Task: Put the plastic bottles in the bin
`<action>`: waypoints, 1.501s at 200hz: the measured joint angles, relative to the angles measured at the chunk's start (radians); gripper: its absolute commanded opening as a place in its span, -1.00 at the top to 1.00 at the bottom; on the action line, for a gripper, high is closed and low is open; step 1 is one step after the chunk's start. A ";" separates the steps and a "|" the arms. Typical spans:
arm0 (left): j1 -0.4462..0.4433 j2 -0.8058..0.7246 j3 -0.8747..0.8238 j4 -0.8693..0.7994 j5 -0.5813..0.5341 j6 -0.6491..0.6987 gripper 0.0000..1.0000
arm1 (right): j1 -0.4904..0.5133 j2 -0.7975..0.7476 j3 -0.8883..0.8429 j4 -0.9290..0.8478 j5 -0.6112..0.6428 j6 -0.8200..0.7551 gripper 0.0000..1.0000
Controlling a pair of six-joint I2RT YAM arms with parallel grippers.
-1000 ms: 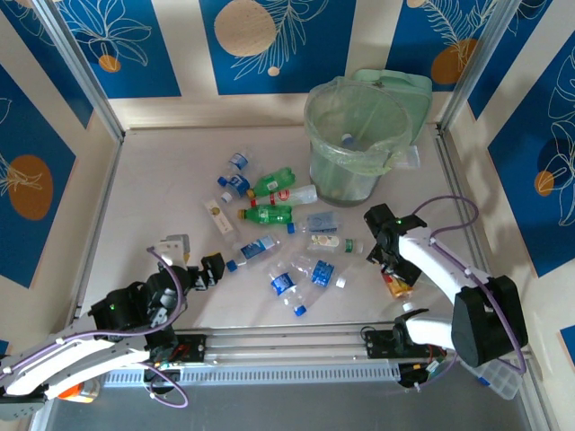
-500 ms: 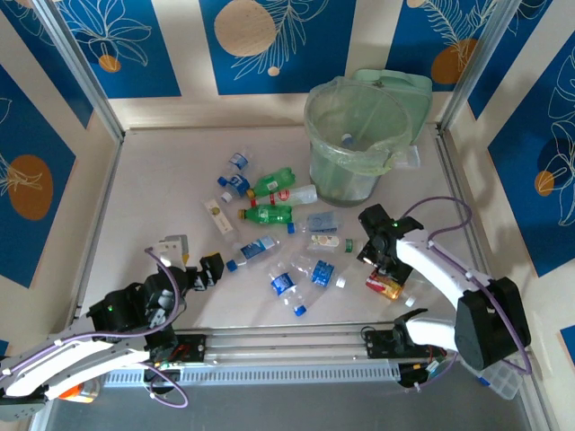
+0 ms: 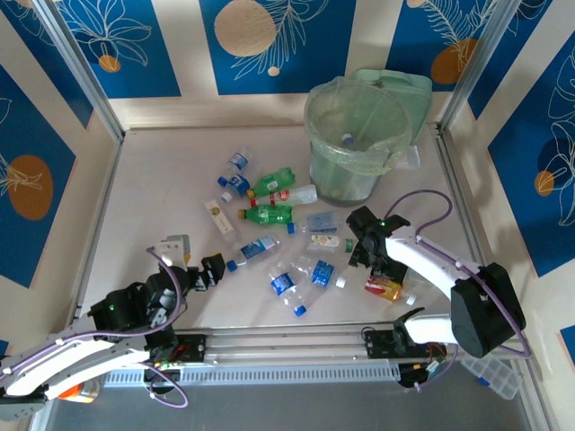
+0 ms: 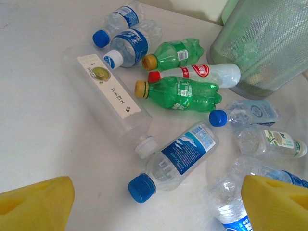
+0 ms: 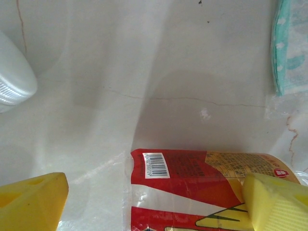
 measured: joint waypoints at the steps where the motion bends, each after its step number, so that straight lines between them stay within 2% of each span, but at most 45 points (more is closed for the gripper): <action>1: 0.000 0.000 0.000 0.000 0.000 0.000 -0.79 | 0.000 -0.001 0.001 0.000 0.000 0.000 -0.87; 39: 0.000 0.000 0.000 0.000 0.003 0.000 -0.79 | 0.000 -0.093 0.034 -0.065 -0.003 0.082 -0.82; 57: 0.000 -0.001 0.000 0.000 0.005 0.000 -0.79 | 0.008 -0.194 0.040 -0.106 -0.002 0.180 -0.81; 76: 0.000 -0.012 -0.001 0.000 0.007 0.000 -0.79 | 0.025 -0.295 0.034 -0.155 0.000 0.303 -0.92; 114: 0.000 -0.030 -0.001 -0.001 0.008 -0.001 -0.78 | 0.031 -0.410 -0.031 -0.225 -0.006 0.521 -0.98; 154: 0.000 -0.042 -0.002 -0.002 0.007 -0.002 -0.77 | -0.039 -0.483 -0.120 -0.192 -0.017 0.666 -0.99; 217: 0.000 -0.060 -0.002 -0.013 0.006 -0.012 -0.77 | -0.075 -0.364 -0.227 -0.072 -0.072 0.734 -0.98; 259: 0.000 -0.062 -0.003 -0.017 0.006 -0.012 -0.77 | -0.104 -0.265 -0.238 0.031 -0.083 0.734 -0.81; 300: 0.000 -0.066 -0.003 -0.017 0.006 -0.012 -0.77 | -0.109 -0.166 -0.238 0.140 -0.082 0.715 -0.54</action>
